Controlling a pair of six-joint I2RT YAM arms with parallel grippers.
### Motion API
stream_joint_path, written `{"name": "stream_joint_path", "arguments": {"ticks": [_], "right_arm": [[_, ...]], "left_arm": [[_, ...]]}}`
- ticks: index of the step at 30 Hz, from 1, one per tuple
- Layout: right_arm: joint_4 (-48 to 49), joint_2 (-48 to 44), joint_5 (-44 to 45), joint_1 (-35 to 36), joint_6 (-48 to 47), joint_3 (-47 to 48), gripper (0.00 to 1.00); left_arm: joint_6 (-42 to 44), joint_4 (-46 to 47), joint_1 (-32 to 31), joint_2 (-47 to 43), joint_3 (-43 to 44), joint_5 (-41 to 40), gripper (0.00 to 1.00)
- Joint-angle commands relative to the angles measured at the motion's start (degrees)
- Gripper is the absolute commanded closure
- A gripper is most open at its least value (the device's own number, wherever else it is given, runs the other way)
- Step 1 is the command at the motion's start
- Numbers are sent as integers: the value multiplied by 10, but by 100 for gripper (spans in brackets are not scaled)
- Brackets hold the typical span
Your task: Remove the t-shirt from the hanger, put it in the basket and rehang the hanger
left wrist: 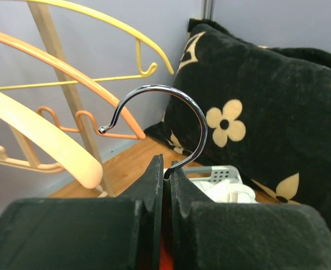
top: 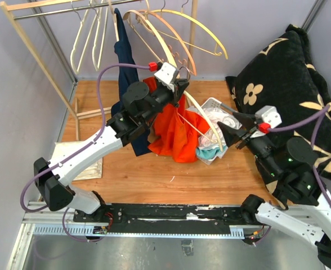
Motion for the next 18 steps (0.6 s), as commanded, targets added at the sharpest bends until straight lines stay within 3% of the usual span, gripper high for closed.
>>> {"name": "stream_joint_path", "arguments": {"ticks": [1, 18], "right_arm": [[-10, 17, -57, 5, 23, 9, 43], [-16, 53, -71, 5, 72, -46, 46]], "left_arm": [[8, 23, -5, 11, 28, -11, 100], [12, 24, -6, 10, 48, -7, 100]]}}
